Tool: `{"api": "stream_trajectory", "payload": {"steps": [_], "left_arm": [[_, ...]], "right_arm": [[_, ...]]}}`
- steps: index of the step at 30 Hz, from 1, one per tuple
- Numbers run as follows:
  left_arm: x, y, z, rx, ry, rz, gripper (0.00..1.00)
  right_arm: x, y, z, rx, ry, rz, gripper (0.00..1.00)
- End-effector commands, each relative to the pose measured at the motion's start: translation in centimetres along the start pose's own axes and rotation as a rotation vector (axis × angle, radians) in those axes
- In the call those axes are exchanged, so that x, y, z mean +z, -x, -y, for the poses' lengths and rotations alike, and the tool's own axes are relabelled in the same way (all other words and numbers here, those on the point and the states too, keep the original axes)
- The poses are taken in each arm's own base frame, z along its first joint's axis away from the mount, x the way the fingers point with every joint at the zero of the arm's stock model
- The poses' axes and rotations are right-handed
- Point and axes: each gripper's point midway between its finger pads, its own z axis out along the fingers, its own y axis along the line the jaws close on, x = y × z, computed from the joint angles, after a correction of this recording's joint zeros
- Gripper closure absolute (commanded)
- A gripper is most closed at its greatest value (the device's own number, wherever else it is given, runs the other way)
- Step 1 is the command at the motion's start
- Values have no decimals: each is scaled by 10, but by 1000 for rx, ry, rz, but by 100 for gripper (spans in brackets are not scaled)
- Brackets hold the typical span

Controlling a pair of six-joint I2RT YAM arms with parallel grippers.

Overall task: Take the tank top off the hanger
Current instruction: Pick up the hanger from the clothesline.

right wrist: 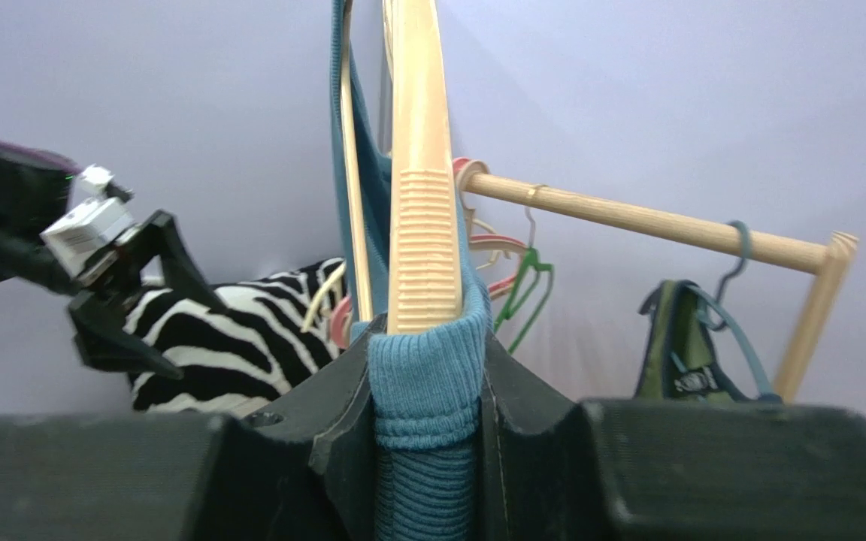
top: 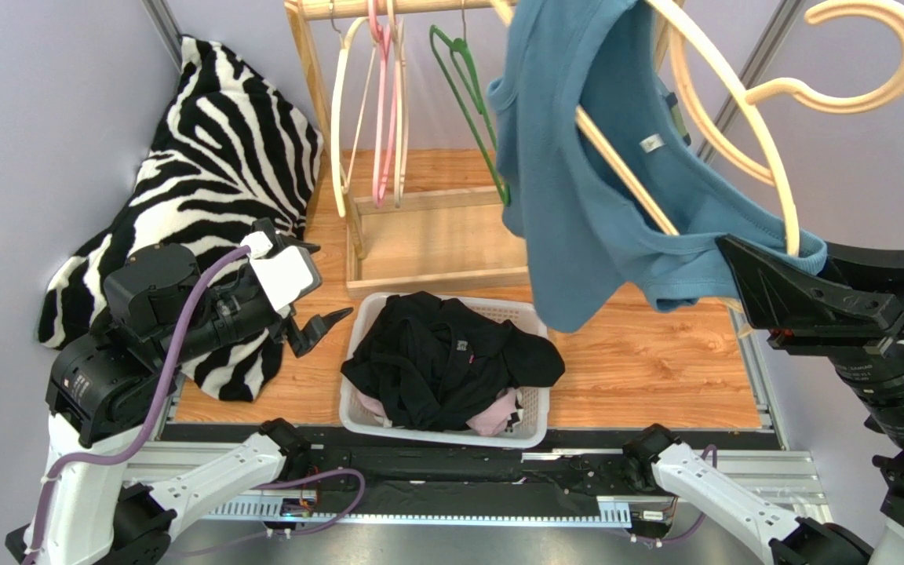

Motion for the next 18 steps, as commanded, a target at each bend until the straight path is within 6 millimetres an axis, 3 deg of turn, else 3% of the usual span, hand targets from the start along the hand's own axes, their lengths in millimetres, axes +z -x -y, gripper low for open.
{"api": "stream_trajectory", "payload": {"steps": [1,9,15,18], "left_arm": [[-6,16,-3,-1,10,54,3],[-12,18,0,-6,4,71,3],[-19,20,3,-5,2,86,3],[-21,24,4,-7,-4,97,2]], "right_arm": [[29,6,-29,36,193,0,100],[60,-11,-33,51,249,-55,100],[62,-46,-35,30,284,-143,100],[59,-53,-34,8,282,-164,100]]}}
